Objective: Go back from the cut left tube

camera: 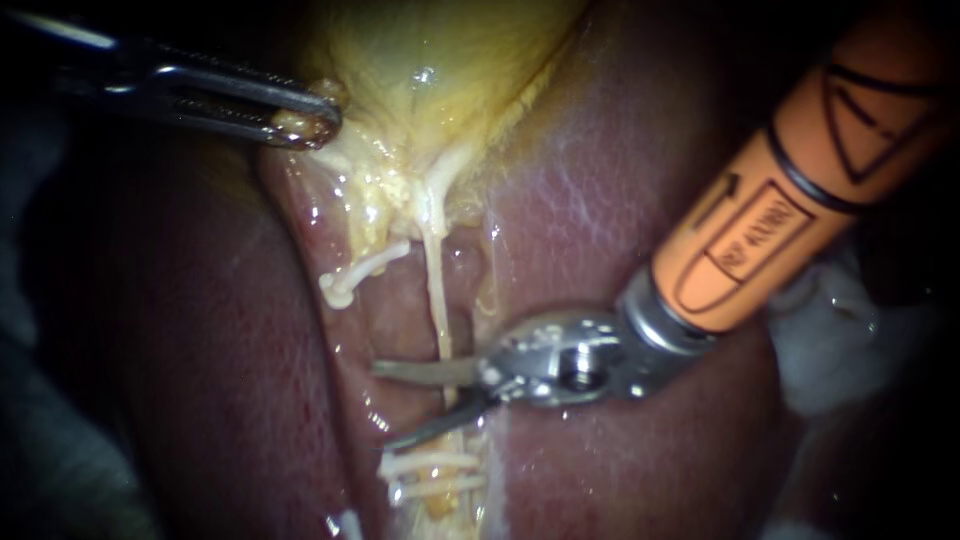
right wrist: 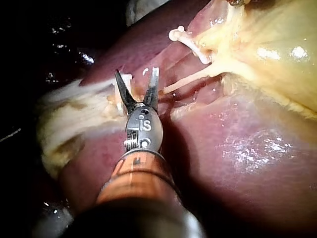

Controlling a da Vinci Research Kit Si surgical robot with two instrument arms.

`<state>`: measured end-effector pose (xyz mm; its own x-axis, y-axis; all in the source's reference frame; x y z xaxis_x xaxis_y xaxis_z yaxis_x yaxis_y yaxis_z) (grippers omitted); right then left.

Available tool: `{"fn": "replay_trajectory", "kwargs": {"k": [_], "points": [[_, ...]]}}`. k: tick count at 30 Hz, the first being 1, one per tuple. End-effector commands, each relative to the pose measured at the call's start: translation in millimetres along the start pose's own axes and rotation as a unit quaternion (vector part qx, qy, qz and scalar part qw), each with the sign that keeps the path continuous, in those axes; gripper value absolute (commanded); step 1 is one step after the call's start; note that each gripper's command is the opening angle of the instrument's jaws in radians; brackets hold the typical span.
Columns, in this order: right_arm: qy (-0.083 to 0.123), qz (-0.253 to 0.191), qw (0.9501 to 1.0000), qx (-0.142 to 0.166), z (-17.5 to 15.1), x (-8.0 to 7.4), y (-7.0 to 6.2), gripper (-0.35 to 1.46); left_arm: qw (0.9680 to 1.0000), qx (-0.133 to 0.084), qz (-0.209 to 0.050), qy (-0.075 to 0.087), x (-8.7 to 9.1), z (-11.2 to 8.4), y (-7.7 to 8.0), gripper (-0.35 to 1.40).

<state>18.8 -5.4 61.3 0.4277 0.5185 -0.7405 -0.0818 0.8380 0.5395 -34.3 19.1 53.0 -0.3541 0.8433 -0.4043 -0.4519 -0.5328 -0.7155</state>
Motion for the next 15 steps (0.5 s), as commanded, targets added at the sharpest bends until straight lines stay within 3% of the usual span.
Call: {"fn": "replay_trajectory", "kwargs": {"k": [1, 3, 6, 11, 15], "points": [[0.0, -0.008, 0.9999, -0.011, -0.9, -0.2, 0.1, 1.36, 1.0, 0.0, 0.0, 0.0, 0.0, 0.0, 0.0, -0.35], [-0.015, -0.029, 0.9989, -0.034, -3.1, -0.7, 0.5, 1.36, 1.0, 0.0, 0.0, 0.0, -0.1, 0.1, -0.1, -0.35], [-0.053, -0.057, 0.9954, -0.056, -6.1, -0.9, 1.5, 1.36, 1.0, 0.0, 0.0, 0.0, -0.1, 0.1, -0.1, -0.35], [-0.119, -0.082, 0.986, -0.083, -10.3, -0.3, 3.3, 1.36, 1.0, 0.0, 0.0, 0.0, -0.1, 0.1, -0.1, -0.35], [-0.142, -0.095, 0.9795, -0.106, -12.2, 0.2, 4.1, 1.35, 1.0, 0.0, 0.0, 0.0, -0.1, 0.1, -0.1, -0.35]]}}
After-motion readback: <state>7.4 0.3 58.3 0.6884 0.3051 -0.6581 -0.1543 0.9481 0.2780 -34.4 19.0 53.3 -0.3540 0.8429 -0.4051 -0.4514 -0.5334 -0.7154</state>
